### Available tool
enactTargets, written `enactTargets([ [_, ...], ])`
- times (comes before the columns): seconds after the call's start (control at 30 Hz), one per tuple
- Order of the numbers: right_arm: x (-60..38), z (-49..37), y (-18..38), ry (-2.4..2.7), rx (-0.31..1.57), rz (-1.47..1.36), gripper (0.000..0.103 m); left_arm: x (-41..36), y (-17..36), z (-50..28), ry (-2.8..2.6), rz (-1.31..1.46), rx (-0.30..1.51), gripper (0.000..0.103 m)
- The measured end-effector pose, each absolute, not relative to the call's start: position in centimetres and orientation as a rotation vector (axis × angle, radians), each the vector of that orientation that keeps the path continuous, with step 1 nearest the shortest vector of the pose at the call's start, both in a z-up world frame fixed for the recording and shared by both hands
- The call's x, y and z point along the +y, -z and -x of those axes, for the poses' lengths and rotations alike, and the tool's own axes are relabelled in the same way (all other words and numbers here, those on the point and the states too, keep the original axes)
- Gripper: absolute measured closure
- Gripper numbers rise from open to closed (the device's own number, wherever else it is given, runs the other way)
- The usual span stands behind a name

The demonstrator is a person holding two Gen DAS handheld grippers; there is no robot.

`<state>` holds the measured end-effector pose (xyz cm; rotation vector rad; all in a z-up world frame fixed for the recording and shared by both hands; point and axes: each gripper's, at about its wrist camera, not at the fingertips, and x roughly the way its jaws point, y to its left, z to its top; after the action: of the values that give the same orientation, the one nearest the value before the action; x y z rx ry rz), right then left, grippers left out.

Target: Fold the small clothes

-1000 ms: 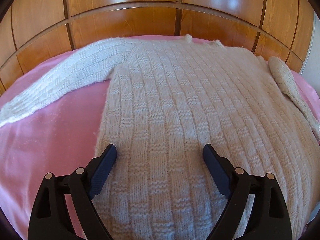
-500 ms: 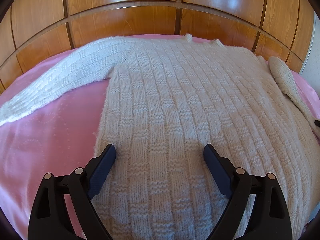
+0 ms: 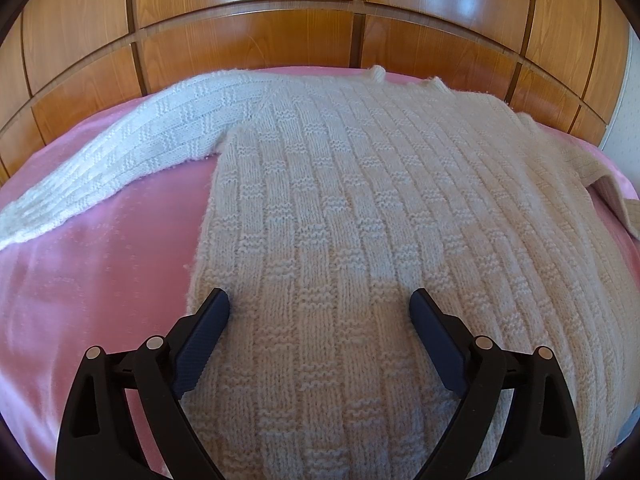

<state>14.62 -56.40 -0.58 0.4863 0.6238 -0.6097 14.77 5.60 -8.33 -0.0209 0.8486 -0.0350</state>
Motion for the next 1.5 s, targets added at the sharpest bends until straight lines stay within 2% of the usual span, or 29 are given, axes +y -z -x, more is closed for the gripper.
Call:
enactTargets([
  [0.17, -58.0, -15.7, 0.8, 0.728, 0.625, -0.347, 0.097, 5.6, 8.4, -14.7, 0.034, 0.022, 0.85, 0.012],
  [0.2, -58.2, -16.0, 1.3, 0.764, 0.641, -0.307, 0.093, 5.6, 8.4, -14.7, 0.034, 0.023, 0.849, 0.012],
  [0.23, -58.2, -16.2, 2.0, 0.809, 0.659, -0.279, 0.079, 5.7, 8.4, -14.8, 0.034, 0.022, 0.85, 0.012],
  [0.27, -58.2, -16.3, 2.4, 0.825, 0.675, -0.274, 0.042, 5.6, 8.4, -14.8, 0.035, 0.024, 0.851, 0.011],
  [0.3, -58.0, -16.2, 3.0, 0.834, 0.693, -0.288, 0.025, 5.6, 8.4, -14.8, 0.035, 0.026, 0.852, 0.011],
  [0.33, -57.6, -15.7, 3.2, 0.839, 0.68, -0.309, 0.017, 5.6, 8.4, -14.8, 0.036, 0.028, 0.852, 0.011],
  [0.4, -55.7, -14.8, 2.9, 0.857, 0.645, -0.315, 0.015, 5.5, 8.5, -14.7, 0.035, 0.029, 0.852, 0.01],
  [0.47, -52.7, -14.6, 2.2, 0.872, 0.633, -0.29, 0.003, 5.5, 8.5, -14.8, 0.035, 0.028, 0.853, 0.01],
  [0.67, -40.7, -16.9, -0.1, 0.545, 0.595, -0.267, 0.002, 5.8, 8.4, -14.8, 0.043, 0.042, 0.853, 0.01],
  [0.8, -33.0, -20.0, 0.9, 0.337, 0.655, -0.207, 0.002, 6.6, 8.0, -14.6, 0.067, 0.094, 0.848, 0.01],
  [0.97, -27.8, -22.8, 2.7, 0.304, 0.72, -0.123, 0.002, 9.6, 7.0, -13.3, 0.072, 0.265, 0.796, 0.01],
  [1.1, -27.6, -24.5, 4.9, 0.344, 0.808, -0.074, 0.002, 13.1, 6.6, -12.2, 0.01, 0.413, 0.761, 0.01],
  [1.23, -30.0, -25.9, 7.7, 0.315, 0.915, -0.169, 0.002, 18.0, 6.4, -11.5, -0.085, 0.562, 0.73, 0.01],
  [1.5, -31.0, -25.8, 8.1, 0.289, 0.921, -0.233, 0.002, 25.2, 5.2, -11.3, -0.25, 0.568, 0.663, 0.01],
])
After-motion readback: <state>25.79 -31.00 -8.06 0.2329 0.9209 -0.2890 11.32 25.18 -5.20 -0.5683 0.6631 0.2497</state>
